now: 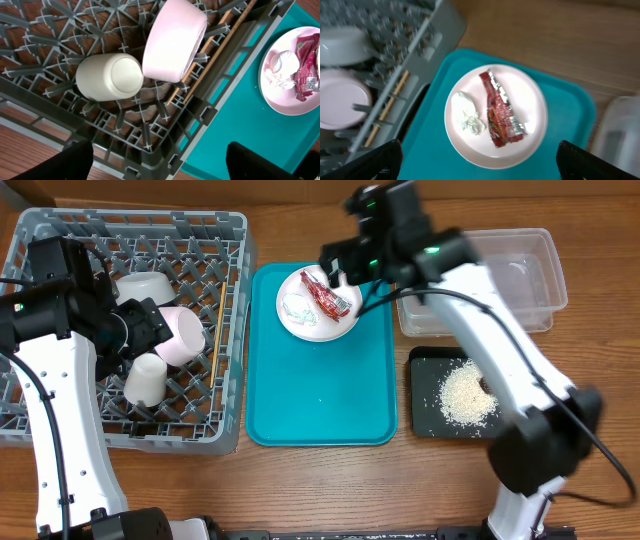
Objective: Sort waste into correct bins and load items into the dishwasher
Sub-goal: 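Grasp the white tissue on the pink plate with the right gripper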
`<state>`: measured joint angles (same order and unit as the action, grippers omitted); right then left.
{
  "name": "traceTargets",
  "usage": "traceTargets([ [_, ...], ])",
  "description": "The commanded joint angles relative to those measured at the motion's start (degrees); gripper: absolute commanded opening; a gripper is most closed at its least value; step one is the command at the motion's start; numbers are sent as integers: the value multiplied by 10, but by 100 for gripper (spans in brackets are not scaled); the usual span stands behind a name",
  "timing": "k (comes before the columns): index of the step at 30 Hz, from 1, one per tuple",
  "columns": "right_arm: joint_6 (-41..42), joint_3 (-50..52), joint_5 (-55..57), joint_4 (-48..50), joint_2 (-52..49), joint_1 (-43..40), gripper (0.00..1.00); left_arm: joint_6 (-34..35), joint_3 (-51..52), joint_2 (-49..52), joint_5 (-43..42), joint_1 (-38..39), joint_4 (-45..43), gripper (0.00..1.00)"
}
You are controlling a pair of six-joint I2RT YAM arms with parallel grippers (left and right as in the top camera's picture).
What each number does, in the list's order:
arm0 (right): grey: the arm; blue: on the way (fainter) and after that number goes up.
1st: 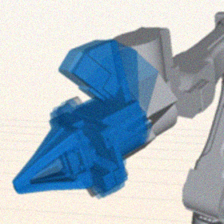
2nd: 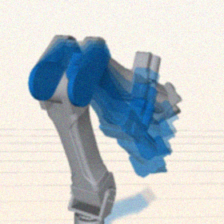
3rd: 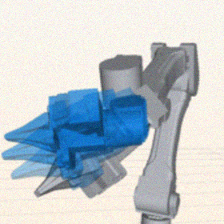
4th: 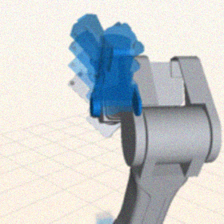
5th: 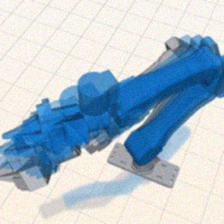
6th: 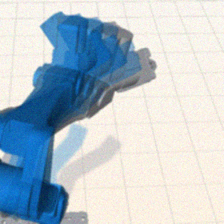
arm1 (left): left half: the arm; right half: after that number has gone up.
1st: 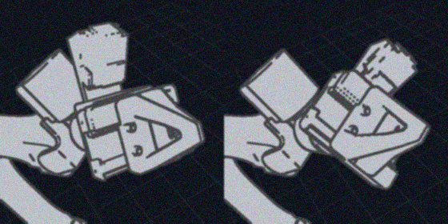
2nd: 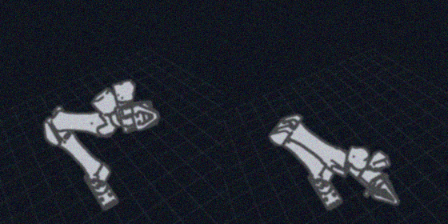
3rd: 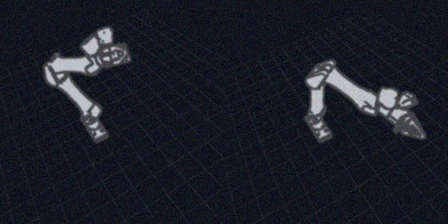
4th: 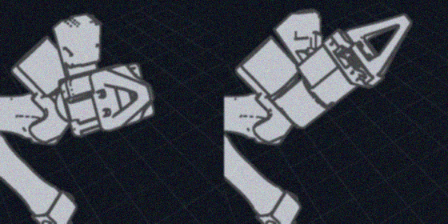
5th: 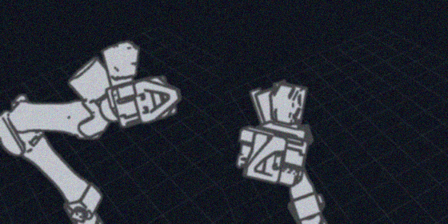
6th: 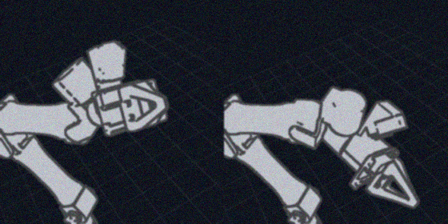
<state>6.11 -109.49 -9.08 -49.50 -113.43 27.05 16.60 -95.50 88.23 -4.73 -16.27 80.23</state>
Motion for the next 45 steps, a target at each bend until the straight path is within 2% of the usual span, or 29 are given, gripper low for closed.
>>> traceTargets([
  [1,-24,-5,5,16,-47,25,100,8,0,-8,-13,-2,2,87],
  [4,-32,-4,6,33,-87,41,100,8,0,-8,-13,-2,2,87],
  [10,-31,-4,5,80,-150,58,89,8,0,-8,-13,-2,6,86],
  [15,-31,-4,5,102,-188,68,88,8,0,-8,-13,-2,10,87],
  [19,-31,-4,5,113,-205,74,81,8,0,-8,-13,-2,10,87],
  [28,-14,0,5,116,-225,74,47,8,0,-8,-12,-2,17,86],
  [35,-1,0,5,97,-225,74,31,8,0,-8,-11,-2,20,86],
  [39,-1,4,5,87,-225,74,29,8,0,-8,-11,-2,21,86],
  [41,-1,7,5,83,-225,74,24,8,0,-8,-11,-2,21,86],
  [45,-1,12,5,78,-225,74,8,8,0,-8,-11,-2,20,86],
])
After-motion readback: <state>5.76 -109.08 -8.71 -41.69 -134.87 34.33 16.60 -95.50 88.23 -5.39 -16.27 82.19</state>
